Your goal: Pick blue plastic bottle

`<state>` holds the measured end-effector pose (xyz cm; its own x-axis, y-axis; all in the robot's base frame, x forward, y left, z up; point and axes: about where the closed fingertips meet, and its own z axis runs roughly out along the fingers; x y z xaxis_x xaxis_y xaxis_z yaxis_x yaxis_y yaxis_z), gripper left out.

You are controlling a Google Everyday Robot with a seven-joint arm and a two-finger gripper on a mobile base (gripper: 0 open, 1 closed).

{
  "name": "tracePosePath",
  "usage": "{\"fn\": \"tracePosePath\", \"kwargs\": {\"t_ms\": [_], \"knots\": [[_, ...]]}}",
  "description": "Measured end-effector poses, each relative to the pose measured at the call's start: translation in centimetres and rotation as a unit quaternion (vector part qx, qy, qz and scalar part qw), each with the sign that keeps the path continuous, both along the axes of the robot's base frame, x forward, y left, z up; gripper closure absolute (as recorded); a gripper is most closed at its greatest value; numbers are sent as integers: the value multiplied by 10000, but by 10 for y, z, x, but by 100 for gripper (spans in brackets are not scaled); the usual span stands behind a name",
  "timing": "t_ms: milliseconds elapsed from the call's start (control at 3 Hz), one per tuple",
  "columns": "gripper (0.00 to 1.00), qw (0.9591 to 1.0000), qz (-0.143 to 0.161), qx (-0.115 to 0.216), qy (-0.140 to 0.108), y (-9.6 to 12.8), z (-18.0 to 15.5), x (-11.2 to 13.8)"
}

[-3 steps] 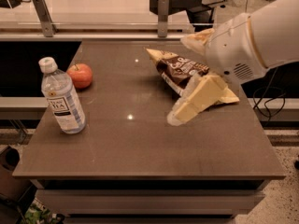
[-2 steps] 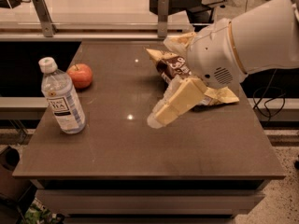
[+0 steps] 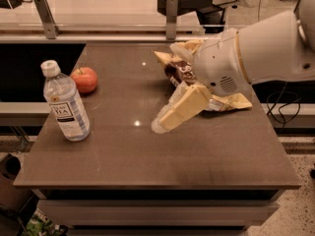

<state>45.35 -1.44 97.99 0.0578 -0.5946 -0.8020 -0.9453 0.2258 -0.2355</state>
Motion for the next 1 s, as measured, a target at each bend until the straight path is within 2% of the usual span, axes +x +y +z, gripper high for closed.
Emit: {"fn": "tracePosePath", "kwargs": {"t_ms": [667, 1000], "knots": [[0, 9966, 149, 809, 88, 32, -50, 31], [0, 9936, 224, 1102, 123, 52, -58, 39]]}}
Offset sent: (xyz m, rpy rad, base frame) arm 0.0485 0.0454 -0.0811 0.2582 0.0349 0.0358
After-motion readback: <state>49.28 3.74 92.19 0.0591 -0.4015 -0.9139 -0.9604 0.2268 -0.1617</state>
